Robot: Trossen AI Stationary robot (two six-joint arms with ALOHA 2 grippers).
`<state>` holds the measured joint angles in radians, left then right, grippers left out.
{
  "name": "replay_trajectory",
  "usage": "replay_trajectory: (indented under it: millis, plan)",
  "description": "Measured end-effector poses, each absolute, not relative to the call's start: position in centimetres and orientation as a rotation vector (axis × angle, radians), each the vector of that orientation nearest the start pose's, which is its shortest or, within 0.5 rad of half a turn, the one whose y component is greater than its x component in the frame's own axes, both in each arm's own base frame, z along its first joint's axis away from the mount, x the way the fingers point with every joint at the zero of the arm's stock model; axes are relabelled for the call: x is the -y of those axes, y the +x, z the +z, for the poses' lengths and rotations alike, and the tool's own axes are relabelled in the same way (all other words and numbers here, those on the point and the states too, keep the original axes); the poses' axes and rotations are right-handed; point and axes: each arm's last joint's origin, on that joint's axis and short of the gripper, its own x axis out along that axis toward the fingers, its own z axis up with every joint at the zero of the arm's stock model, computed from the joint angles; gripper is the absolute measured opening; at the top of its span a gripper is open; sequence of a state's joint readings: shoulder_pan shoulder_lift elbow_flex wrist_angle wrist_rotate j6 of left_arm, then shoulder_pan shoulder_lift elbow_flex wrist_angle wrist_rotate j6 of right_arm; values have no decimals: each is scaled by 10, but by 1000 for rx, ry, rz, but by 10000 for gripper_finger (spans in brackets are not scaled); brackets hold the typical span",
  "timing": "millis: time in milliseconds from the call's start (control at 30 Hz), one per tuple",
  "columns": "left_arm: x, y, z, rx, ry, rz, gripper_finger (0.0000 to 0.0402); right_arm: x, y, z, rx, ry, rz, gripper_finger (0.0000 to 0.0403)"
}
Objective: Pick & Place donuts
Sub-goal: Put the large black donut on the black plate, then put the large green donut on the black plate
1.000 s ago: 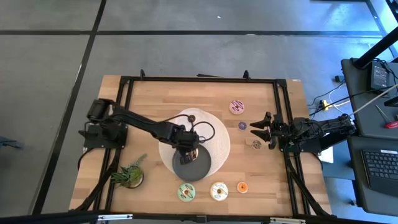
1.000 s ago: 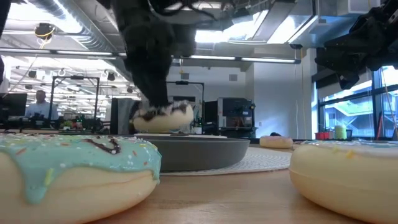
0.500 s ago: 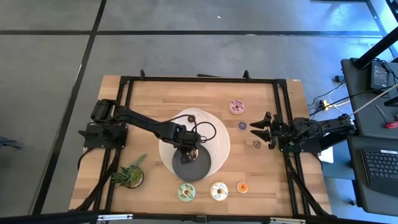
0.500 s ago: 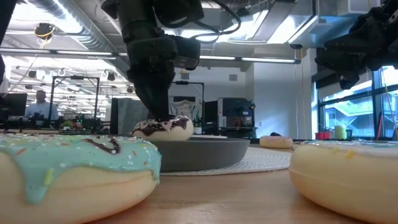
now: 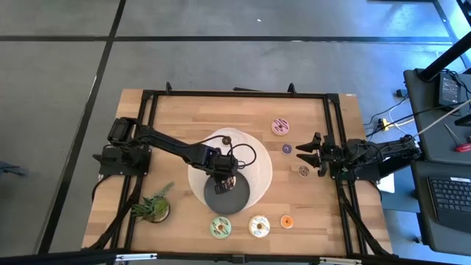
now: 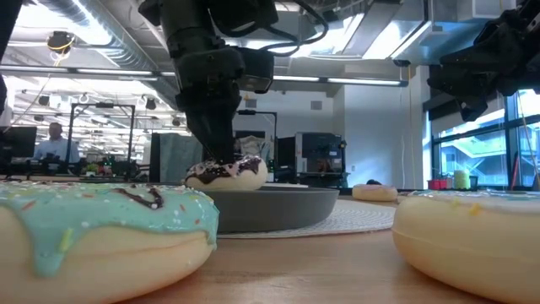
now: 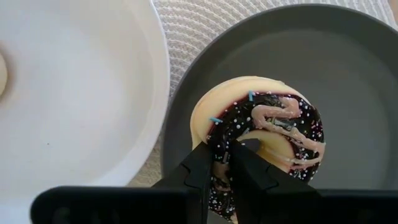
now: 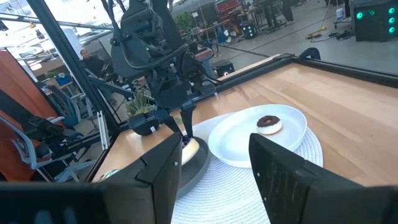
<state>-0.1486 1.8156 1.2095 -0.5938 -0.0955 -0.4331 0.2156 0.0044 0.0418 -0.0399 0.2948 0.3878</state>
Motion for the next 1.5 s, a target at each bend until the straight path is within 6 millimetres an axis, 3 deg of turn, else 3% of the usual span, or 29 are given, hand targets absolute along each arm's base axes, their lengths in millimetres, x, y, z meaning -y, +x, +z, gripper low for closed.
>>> replay_trajectory:
  millis: [700,1033,1500]
  plan:
    - [48,350,179,-1184,-187,207,130,-12,94,174,13,387,-79,188]
    - [43,345,180,-1230,-162,221,131,-12,94,174,13,387,-79,188]
    - [43,338,203,-1160,-164,217,133,-12,94,174,13,387,-79,188]
